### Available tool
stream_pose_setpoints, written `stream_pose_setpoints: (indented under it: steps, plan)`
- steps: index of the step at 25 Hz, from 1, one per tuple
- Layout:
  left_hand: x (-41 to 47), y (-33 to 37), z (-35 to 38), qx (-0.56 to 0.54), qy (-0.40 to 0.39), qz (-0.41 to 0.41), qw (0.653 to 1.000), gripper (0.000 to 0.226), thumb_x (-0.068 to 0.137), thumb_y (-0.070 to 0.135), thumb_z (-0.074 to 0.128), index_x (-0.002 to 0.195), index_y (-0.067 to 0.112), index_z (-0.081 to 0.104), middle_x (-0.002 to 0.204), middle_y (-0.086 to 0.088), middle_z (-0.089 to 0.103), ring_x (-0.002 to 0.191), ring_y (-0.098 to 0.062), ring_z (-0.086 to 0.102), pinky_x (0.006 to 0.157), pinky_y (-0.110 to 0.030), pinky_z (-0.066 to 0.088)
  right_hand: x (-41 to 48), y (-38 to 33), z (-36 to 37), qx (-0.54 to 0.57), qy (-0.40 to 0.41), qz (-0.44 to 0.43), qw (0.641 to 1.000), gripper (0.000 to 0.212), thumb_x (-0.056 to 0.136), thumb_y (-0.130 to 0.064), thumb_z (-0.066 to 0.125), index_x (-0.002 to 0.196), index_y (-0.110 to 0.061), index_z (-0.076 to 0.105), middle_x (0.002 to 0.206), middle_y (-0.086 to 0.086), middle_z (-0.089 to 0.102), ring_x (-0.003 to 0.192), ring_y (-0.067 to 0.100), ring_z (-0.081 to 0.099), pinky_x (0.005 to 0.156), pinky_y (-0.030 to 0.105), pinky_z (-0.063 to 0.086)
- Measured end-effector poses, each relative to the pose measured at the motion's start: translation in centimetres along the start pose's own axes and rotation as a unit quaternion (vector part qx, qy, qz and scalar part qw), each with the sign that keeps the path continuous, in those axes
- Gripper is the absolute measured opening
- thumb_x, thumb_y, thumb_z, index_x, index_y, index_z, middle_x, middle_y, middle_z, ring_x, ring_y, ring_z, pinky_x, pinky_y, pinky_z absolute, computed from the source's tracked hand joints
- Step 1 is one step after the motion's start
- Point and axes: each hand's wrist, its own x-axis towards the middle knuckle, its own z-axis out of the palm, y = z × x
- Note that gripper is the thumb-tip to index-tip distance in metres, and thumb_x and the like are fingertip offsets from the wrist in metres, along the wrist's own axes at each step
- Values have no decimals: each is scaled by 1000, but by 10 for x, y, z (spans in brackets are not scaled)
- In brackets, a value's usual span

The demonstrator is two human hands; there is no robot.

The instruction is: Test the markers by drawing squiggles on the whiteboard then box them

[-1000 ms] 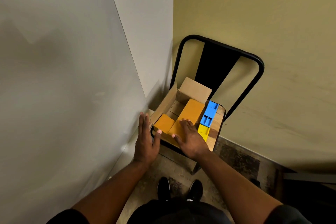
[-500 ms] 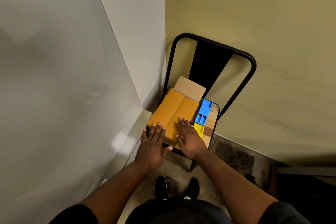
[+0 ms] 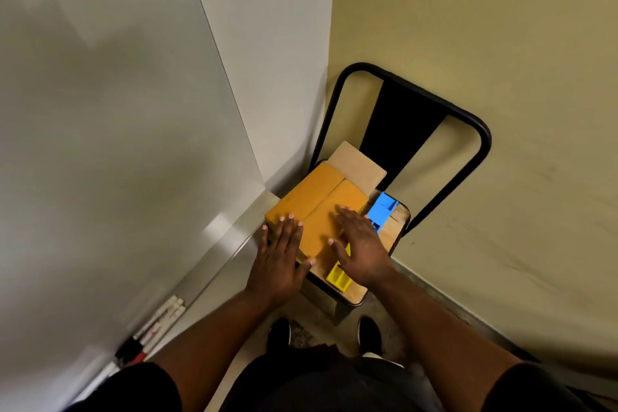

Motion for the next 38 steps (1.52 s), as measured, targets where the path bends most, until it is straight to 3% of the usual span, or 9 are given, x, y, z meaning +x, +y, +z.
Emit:
stream_pose_setpoints:
  steps: [7, 10, 13, 17, 26, 33, 38]
  plan:
    - [0, 101, 24, -38, 63, -55, 996, 75, 99, 56, 39, 155, 10, 20, 163, -11, 15, 152, -26, 7, 121, -53, 12, -2, 101, -34, -6, -28, -72, 997, 67, 93, -51, 46, 146, -10, 48, 151, 11, 46, 141, 30, 41, 118, 50, 30]
    - [-8, 137, 33, -63, 50, -60, 995, 73, 99, 51, 43, 156, 12, 17, 164, -8, 13, 152, -24, 6, 122, -46, 11, -1, 129, -43, -35, -75, -91, 992, 74, 92, -58, 41, 148, -10, 44, 154, 12, 42, 145, 29, 36, 119, 44, 22]
    - [-3, 158, 42, -75, -37, -109, 991, 75, 100, 55, 35, 157, 15, 7, 165, -4, 2, 152, -19, -2, 123, -41, 10, 10, 148, -52, -90, -135, -111, 981, 75, 91, -53, 46, 155, -18, 30, 162, 7, 29, 151, 24, 22, 123, 46, 15]
    - [16, 161, 52, -80, -156, -214, 961, 85, 96, 49, 49, 157, 14, 0, 165, -10, 2, 151, -26, 5, 121, -41, 10, 34, 151, -62, -173, -193, -123, 958, 83, 87, -27, 60, 158, -17, 19, 166, 8, 15, 153, 25, 9, 124, 48, 6]
    - [42, 151, 74, -44, -153, -256, 953, 82, 91, 44, 59, 155, 17, 15, 154, -7, 35, 135, -26, 41, 104, -39, 39, 66, 160, -45, -252, -235, -133, 929, 90, 79, -13, 68, 157, -19, 24, 162, 12, 21, 151, 29, 14, 122, 51, 11]
    - [47, 144, 89, -62, -143, -284, 946, 76, 92, 41, 59, 154, 18, 21, 147, -7, 42, 129, -26, 46, 98, -41, 46, 81, 168, -34, -266, -218, -179, 922, 83, 84, -11, 63, 157, -20, 25, 161, 11, 27, 151, 30, 17, 122, 52, 14]
    - [43, 146, 89, -107, -127, -305, 938, 69, 91, 33, 60, 151, 17, 28, 145, -8, 44, 129, -27, 46, 97, -41, 46, 85, 168, -36, -254, -204, -184, 927, 72, 78, -9, 65, 147, -15, 44, 146, 14, 45, 140, 33, 36, 118, 50, 20]
